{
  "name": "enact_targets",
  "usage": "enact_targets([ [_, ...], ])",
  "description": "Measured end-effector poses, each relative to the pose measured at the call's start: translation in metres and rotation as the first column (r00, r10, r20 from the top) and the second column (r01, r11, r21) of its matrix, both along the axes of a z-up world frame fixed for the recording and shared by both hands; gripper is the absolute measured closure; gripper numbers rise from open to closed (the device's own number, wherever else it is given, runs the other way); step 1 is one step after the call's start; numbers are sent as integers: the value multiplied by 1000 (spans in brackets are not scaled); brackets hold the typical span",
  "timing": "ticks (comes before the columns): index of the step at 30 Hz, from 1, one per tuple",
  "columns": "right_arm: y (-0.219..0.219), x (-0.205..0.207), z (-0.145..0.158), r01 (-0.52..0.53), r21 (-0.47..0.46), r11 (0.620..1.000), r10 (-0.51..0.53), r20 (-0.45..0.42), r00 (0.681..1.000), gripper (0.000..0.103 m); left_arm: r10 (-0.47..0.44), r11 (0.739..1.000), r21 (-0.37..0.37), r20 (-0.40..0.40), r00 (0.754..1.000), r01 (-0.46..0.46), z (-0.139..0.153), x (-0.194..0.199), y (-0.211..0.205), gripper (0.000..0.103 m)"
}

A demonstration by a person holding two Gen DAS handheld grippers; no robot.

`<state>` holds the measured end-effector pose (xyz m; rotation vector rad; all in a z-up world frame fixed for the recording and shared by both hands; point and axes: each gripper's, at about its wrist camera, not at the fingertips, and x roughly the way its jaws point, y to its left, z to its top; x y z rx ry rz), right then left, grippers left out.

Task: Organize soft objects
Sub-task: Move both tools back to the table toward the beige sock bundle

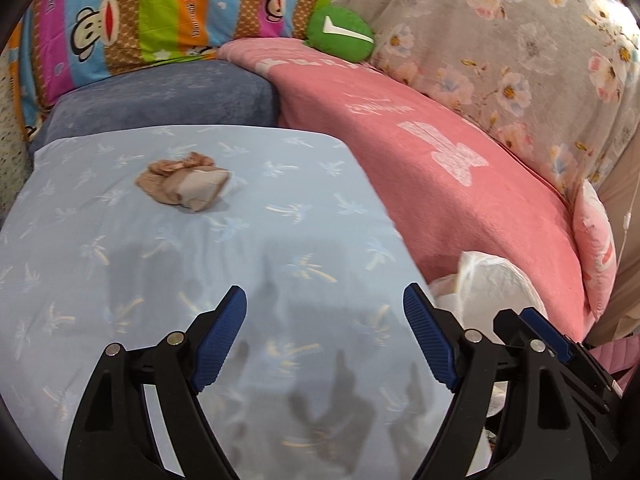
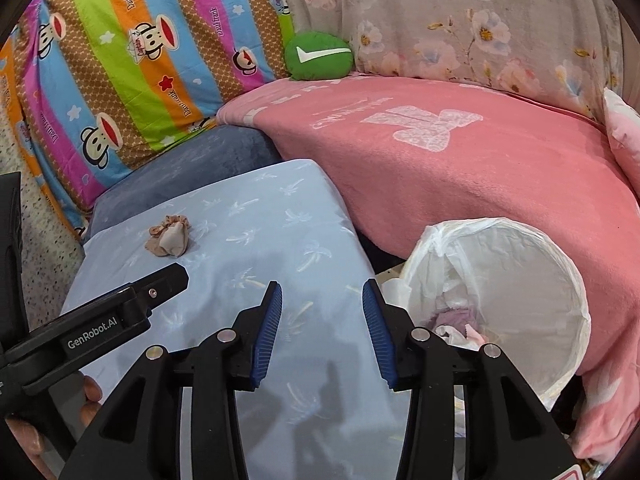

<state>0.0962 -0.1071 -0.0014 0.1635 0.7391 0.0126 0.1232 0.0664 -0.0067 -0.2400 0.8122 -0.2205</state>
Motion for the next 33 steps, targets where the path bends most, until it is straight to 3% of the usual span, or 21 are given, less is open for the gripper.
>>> enact_targets([
  [19,132,58,-14,-201,-22,979,200,-36,979,60,232,973,-12,-35,972,-232,-17,20,140,21],
  [33,182,139,-40,-273,18,962,273,-57,960,60,212,975,-56,-73,975,-216,-26,100,167,21],
])
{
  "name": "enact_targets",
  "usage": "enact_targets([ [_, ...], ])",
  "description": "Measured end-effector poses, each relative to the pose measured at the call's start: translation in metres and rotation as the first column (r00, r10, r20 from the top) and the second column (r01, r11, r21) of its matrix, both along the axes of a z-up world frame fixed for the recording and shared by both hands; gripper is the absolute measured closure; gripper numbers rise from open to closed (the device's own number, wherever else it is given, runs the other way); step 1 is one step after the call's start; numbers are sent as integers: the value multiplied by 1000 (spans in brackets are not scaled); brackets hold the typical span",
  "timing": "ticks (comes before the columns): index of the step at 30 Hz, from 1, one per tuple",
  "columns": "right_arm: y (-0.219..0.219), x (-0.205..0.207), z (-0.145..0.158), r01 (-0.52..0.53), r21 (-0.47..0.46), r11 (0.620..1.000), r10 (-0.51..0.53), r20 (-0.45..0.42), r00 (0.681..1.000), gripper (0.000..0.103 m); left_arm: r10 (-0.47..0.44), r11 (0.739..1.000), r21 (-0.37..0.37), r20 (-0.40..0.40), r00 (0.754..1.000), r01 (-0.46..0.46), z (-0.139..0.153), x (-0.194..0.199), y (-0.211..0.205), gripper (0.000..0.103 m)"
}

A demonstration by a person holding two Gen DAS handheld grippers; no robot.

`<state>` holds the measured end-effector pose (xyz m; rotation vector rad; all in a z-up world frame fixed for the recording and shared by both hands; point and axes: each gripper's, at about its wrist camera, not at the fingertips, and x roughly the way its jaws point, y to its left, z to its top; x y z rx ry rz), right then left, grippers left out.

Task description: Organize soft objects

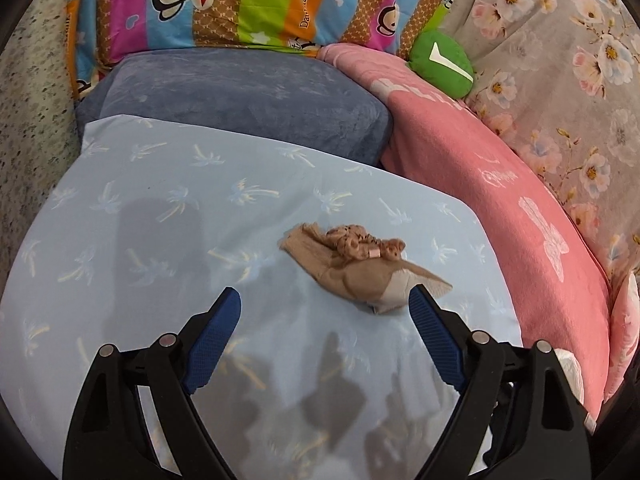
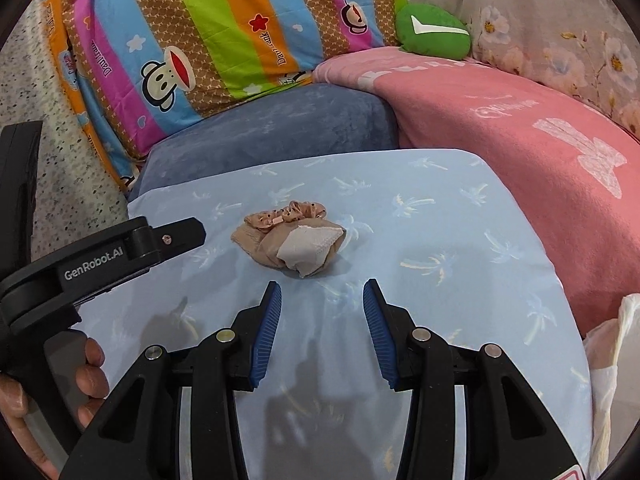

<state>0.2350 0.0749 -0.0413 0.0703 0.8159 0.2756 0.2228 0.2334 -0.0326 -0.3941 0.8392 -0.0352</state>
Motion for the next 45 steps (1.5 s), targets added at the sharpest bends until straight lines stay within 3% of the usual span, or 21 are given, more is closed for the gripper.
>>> enact_targets([
  [3,4,16,-6,-9,13,1000,9,1,1000,60,-17,999,-30,-14,1000,17,-7,19,-1,24],
  [11,12,50,-23,-13,41,999,14,-22,1000,60,-68,993,-105,-62,996,61,-24,58,-7,46],
  [13,12,56,-28,-11,52,999,13,-35,999,62,-83,988,-133,-81,993,71,-30,65,-8,60],
  [15,12,58,-32,-15,65,998,18,-47,999,69,-98,987,-141,-97,991,84,-35,67,-9,77],
  [16,13,59,-34,-19,69,997,23,-55,998,80,-101,986,-141,-99,990,86,-36,67,-9,84],
  [19,13,58,-38,-25,83,996,32,-79,996,98,-119,984,-147,-96,988,104,-37,61,-11,94],
  [31,-12,-1,-20,5,70,998,-2,-38,999,100,-127,985,-121,-27,992,123,-9,17,-27,98],
  [45,-84,-80,26,146,100,984,-150,31,988,100,-173,977,-123,24,985,175,17,-44,-53,98],
])
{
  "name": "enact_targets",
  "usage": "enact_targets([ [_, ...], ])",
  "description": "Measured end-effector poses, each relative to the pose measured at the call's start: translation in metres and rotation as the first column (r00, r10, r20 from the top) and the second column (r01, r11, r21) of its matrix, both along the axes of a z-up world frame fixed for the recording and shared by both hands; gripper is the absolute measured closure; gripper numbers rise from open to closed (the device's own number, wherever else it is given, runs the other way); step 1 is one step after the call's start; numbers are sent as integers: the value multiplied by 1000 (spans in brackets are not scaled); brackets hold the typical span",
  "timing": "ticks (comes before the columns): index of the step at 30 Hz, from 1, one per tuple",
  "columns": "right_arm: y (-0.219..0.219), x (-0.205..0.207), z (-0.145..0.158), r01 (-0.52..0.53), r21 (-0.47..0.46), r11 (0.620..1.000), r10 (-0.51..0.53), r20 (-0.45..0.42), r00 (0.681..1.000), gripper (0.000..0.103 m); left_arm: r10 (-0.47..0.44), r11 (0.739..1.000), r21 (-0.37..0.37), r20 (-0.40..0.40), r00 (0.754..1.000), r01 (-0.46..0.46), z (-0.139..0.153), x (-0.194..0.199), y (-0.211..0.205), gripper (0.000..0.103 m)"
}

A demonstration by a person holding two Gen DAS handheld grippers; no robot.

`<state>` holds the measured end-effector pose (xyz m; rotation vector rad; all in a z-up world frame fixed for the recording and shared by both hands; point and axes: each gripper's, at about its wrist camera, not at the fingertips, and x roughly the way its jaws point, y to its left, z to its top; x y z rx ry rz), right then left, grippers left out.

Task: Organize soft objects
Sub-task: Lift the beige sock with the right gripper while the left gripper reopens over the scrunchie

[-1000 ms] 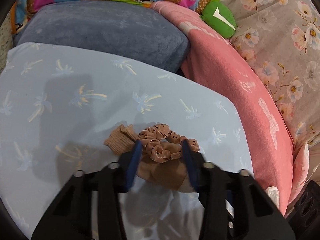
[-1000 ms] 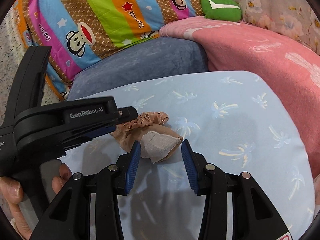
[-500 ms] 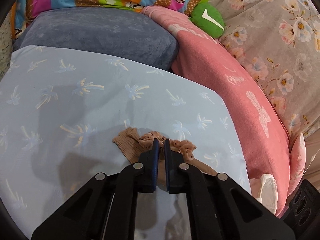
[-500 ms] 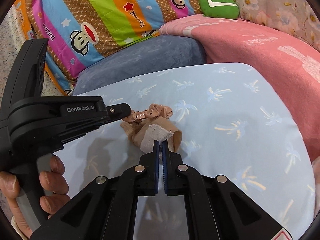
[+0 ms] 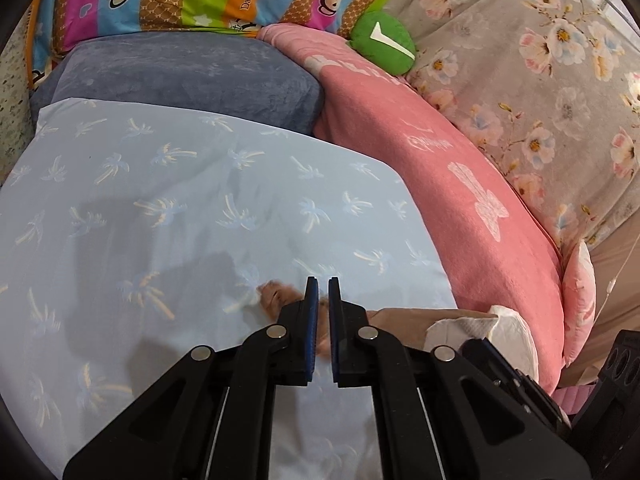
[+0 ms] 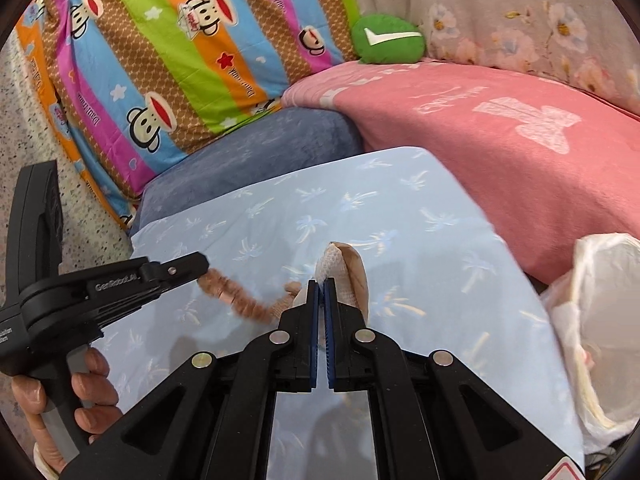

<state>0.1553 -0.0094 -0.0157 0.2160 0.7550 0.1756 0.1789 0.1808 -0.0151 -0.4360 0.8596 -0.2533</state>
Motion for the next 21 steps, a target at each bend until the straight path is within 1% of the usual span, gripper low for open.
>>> enact_targets([
  [10,-59,-50,30,85,21,996,-86,56,995,100,-42,999,-2,37,998,42,18,-35,-31,98],
  [12,-64,-57,34,86,19,996,-87,61,994,100,-24,1000,-7,20,1000,24,14,-38,-32,98],
  [14,-68,-65,36,86,14,996,-87,68,994,100,3,1000,-8,-15,1000,-3,5,-42,-29,97],
  [15,-68,-68,37,87,13,996,-88,70,994,100,18,1000,-9,-33,999,-18,-1,-42,-25,95],
  [17,-69,-73,38,87,22,996,-88,72,994,100,51,999,-4,-63,997,-51,-13,-46,-18,72],
  [18,-69,-75,38,87,30,996,-89,72,993,100,76,997,6,-76,994,-76,-18,-48,-14,45],
  [19,-69,-78,38,88,37,995,-90,72,993,100,113,994,15,-78,991,-112,-24,-52,-8,30],
  [21,-68,-81,39,86,45,995,-89,76,993,100,154,988,30,-87,984,-152,-33,-55,4,28],
])
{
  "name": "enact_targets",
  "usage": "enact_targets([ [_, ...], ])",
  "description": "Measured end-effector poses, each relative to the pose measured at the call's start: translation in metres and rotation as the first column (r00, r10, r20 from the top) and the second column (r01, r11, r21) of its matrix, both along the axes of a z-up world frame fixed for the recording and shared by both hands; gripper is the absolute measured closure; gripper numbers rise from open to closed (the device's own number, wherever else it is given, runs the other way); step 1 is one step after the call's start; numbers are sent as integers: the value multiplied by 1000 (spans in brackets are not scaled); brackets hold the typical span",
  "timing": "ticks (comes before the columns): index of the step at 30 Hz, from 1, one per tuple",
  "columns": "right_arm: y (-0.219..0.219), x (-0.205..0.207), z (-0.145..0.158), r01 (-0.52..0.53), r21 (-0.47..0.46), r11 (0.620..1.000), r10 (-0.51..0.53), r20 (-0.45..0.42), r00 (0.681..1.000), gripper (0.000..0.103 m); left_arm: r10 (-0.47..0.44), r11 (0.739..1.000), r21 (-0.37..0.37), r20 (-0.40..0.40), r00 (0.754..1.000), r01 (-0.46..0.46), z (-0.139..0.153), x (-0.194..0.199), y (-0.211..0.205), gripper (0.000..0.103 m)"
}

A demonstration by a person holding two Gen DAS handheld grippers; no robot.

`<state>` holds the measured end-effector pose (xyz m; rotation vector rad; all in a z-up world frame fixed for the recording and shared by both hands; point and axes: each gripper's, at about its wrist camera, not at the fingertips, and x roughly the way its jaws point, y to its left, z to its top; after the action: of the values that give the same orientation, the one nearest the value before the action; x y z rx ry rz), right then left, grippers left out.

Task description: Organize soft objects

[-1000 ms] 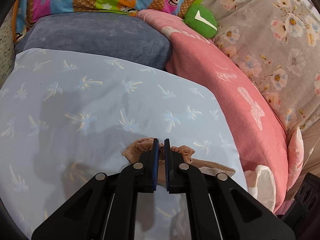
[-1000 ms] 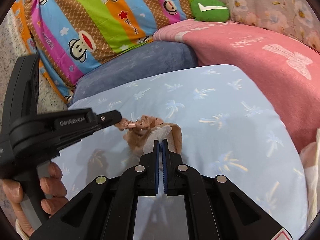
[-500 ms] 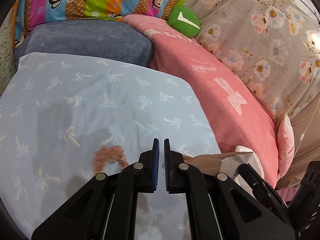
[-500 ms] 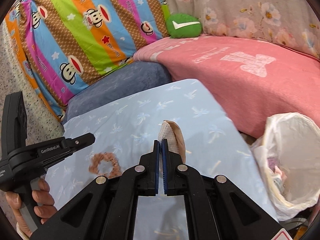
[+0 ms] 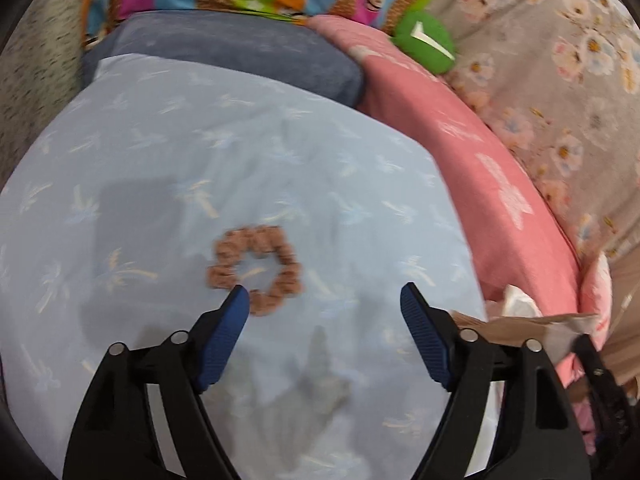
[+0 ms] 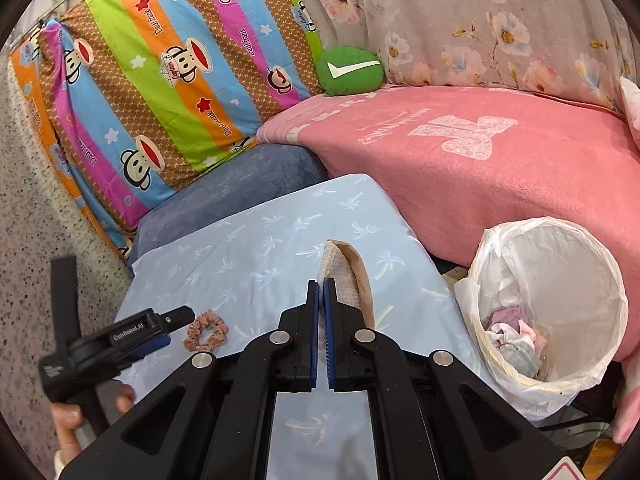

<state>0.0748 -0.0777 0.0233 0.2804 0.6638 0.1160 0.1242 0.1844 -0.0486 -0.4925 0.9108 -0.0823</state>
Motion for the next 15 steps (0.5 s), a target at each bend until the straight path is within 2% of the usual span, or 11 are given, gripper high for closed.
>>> enact_targets([
  [8,13,2,2,-24,7,1000,23,6,1000,100,60,998,-21,-101,993,-62,-39,11,27,29],
  [11,19,5,0,-33,-1,999,33,-1,999,100,60,997,-31,-109,992,-64,-42,13,29,39],
  [13,22,6,0,-38,-6,999,38,-4,999,100,53,998,-38,-119,991,-58,-45,15,28,52],
  [14,24,6,-1,-39,-6,999,39,-5,999,100,48,998,-39,-125,991,-53,-47,16,27,56],
  [15,25,6,-1,-41,-8,999,41,-5,999,100,45,998,-35,-135,990,-50,-49,17,26,65],
])
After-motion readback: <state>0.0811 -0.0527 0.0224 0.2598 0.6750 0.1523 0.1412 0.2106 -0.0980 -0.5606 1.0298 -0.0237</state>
